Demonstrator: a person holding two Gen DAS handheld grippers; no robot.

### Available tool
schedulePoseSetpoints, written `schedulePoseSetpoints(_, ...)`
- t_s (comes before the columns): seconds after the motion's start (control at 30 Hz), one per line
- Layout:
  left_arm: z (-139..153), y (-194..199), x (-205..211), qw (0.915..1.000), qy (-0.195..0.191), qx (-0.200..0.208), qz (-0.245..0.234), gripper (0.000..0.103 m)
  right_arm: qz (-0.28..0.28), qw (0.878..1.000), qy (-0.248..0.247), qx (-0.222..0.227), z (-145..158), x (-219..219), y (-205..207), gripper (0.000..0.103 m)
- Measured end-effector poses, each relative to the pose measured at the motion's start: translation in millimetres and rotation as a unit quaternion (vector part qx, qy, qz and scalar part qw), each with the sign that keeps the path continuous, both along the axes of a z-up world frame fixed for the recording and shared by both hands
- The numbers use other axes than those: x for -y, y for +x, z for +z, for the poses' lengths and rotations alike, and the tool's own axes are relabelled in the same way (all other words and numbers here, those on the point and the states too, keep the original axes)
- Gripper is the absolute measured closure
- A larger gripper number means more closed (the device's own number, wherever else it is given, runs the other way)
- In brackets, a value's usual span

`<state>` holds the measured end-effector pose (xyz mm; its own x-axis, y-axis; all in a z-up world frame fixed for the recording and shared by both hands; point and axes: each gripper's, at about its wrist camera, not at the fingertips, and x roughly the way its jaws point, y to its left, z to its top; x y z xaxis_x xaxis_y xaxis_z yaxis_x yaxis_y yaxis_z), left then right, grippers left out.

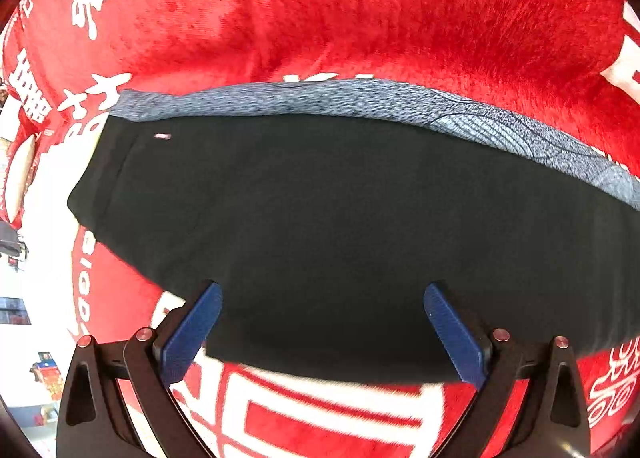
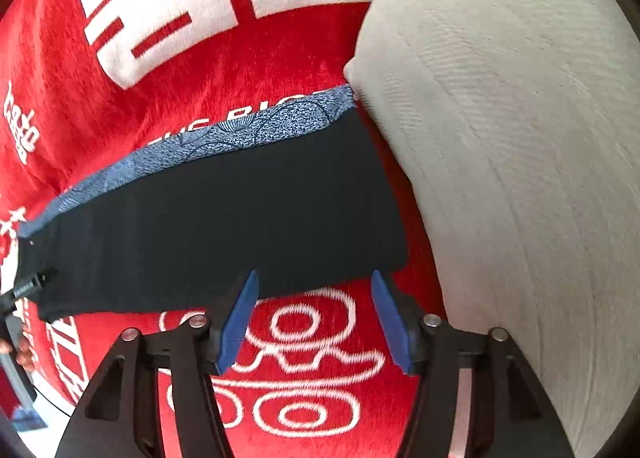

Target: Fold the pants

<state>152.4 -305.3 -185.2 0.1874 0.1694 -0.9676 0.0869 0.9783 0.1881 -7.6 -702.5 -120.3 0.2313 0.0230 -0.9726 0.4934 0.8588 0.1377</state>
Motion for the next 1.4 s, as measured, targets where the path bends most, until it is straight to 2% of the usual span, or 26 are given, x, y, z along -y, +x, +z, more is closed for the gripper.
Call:
schedulePoseSetpoints(0.1, 9, -4, -16, 1.0000, 0.001, 0.005, -0.006, 0.001, -0.010, 0.999, 0.030, 0.004, 0, -22, -6, 0.039)
schedulePoseSetpoints(0.2, 16, -8, -36, 0.9998, 0.005, 0.014, -0.010, 0.001, 0.007, 0.998, 0.059, 0.006, -6, -48, -2, 0.039)
schedulePoseSetpoints(0.37, 20, 0, -78, 0.9995, -0.005, 0.028, -0.014, 0.001, 0.036, 0.990, 0.134, 0.023, -13, -120, 11, 0.039)
schedulePoseSetpoints(0.5, 17, 10, -113, 0.9995, -0.016, 0.026, -0.012, 0.001, 0.039, 0.976, 0.212, 0.039, -28, -192, 38, 0.039)
schedulePoseSetpoints(0.63, 9, 17, -136, 0.9989, -0.016, 0.026, -0.035, 0.001, 0.033, 0.958, 0.282, 0.049, -51, -262, 66, 0.040)
schedulePoseSetpoints(0.8, -3, 30, -156, 0.9981, -0.040, 0.020, -0.042, 0.001, 0.016, 0.939, 0.339, 0.050, -79, -320, 93, 0.047)
schedulePoseSetpoints(0.97, -13, 32, -162, 0.9967, -0.062, 0.010, -0.051, 0.001, -0.001, 0.935, 0.350, 0.050, -94, -339, 106, 0.049)
schedulePoseSetpoints(1.2, -14, 30, -154, 0.9937, -0.069, 0.015, -0.087, 0.001, -0.011, 0.935, 0.349, 0.060, -93, -334, 106, 0.050)
schedulePoseSetpoints(1.4, -11, 31, -146, 0.9930, -0.077, 0.014, -0.088, 0.001, -0.032, 0.937, 0.342, 0.070, -81, -329, 98, 0.051)
